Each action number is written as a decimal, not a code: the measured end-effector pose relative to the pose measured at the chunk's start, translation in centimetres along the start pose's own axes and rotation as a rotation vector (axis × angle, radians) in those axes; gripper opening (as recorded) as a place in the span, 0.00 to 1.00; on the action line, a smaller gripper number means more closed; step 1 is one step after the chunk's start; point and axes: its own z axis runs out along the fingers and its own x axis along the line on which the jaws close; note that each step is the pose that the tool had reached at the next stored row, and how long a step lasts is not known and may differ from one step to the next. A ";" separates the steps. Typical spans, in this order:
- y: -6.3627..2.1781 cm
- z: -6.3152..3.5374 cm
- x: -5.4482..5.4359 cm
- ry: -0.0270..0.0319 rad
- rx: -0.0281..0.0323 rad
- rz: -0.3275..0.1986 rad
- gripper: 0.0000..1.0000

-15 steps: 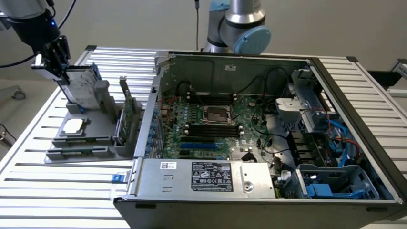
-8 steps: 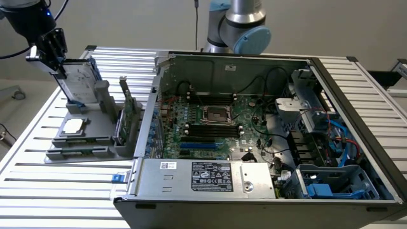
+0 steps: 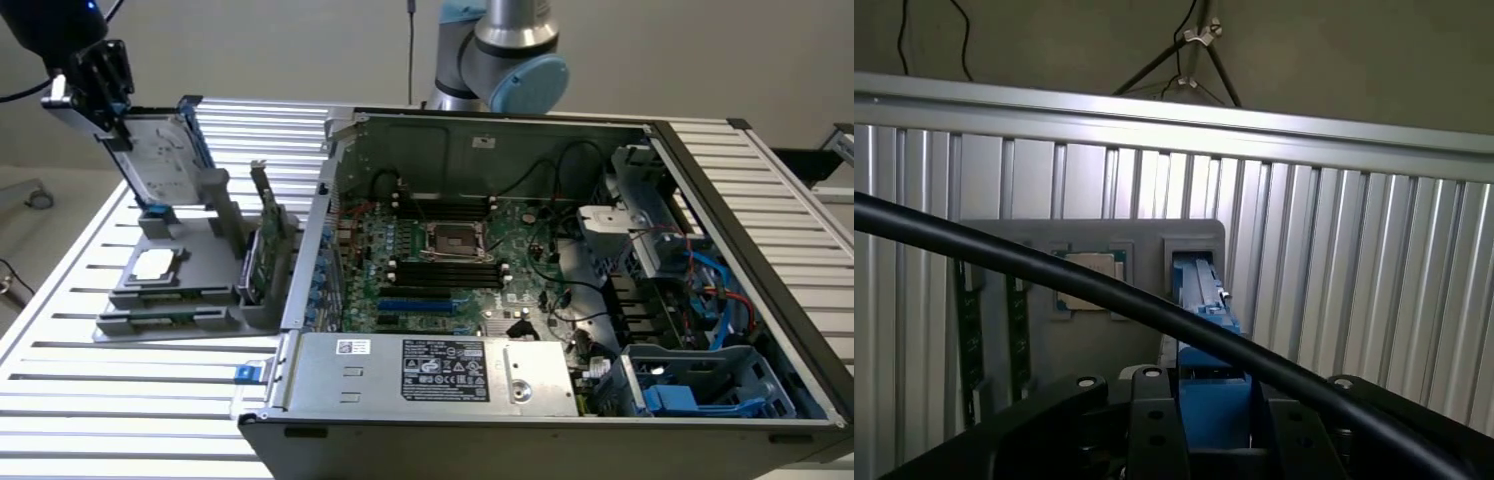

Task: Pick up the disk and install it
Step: 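Pick up the disk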

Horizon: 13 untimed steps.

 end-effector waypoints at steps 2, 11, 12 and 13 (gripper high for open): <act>-0.02 -0.90 0.0 -0.0001 -0.0007 0.000 0.32; -1.57 -5.03 -0.1 -0.0008 -0.0101 0.000 0.32; -1.94 -5.47 -0.1 -0.0011 -0.0119 0.000 0.32; -2.32 -5.91 -0.1 -0.0012 -0.0141 0.001 0.32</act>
